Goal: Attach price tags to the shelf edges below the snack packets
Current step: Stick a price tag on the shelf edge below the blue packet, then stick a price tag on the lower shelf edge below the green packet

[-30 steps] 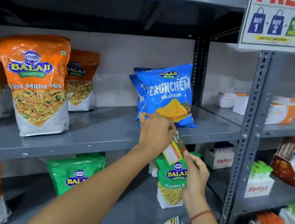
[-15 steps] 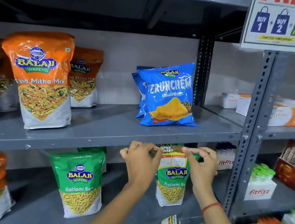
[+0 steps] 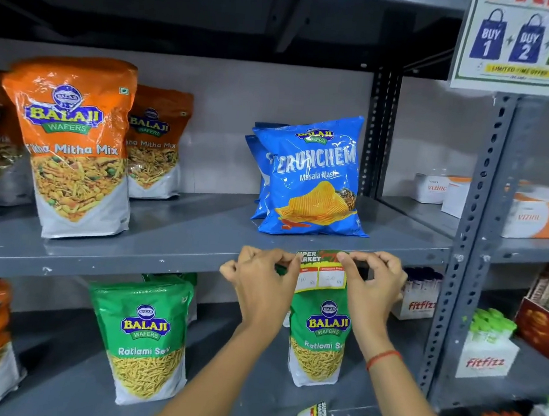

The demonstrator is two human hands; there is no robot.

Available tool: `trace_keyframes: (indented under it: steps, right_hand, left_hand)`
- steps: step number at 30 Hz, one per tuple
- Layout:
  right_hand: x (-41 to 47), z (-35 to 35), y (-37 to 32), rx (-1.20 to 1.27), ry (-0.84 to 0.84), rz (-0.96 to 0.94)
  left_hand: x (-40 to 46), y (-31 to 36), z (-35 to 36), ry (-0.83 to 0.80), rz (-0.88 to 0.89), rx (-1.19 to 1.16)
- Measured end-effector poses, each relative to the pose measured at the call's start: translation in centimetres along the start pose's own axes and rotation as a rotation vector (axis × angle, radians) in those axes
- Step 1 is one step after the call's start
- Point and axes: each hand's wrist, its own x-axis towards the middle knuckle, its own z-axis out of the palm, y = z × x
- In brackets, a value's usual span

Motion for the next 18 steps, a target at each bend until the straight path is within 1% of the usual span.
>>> trace_keyframes:
  steps: [3,5,8,11,13,14,15,17,18]
  right_hand:
    - [-0.2,0.2,0.1,-0.043,0.032,-0.065]
    - [-0.3,0.1,0.1,-0.059,0.067,-0.089]
    - [-0.1,-0.5,0.4,-0.088,0.127,-0.104]
    - [-1.2,-1.5,2.1,-0.101,0.118,-0.126]
    - [-3.1,-2.3,4.5,-0.099,0.118,-0.059]
    - [-4.4,-2.7,6.0,-0.086,0.116,-0.006]
    - [-6.0,-3.2,7.9,-0.072,0.108,0.046]
    - [-10.0,-4.2,12.9,-0.062,0.065,0.182]
    - [-12.0,-4.8,15.3,-0.055,0.036,0.279]
  left_hand:
    - [0.1,-0.3,0.3,-0.002,0.042,0.043]
    - [-0.1,-0.3,0.4,0.018,0.040,0.018]
    - [-1.1,-1.0,0.4,0.052,-0.021,-0.056]
    - [-3.9,-2.8,0.7,0.096,-0.111,-0.174]
    - [-6.9,-4.5,1.2,0.078,-0.143,-0.211]
    - [-8.5,-5.6,1.7,0.027,-0.138,-0.192]
    - [-10.2,-6.8,2.3,-0.063,-0.116,-0.139]
    - [-13.1,-9.2,3.9,-0.334,-0.042,0.046]
    - [-14.3,-10.3,4.8,-0.484,0.006,0.142]
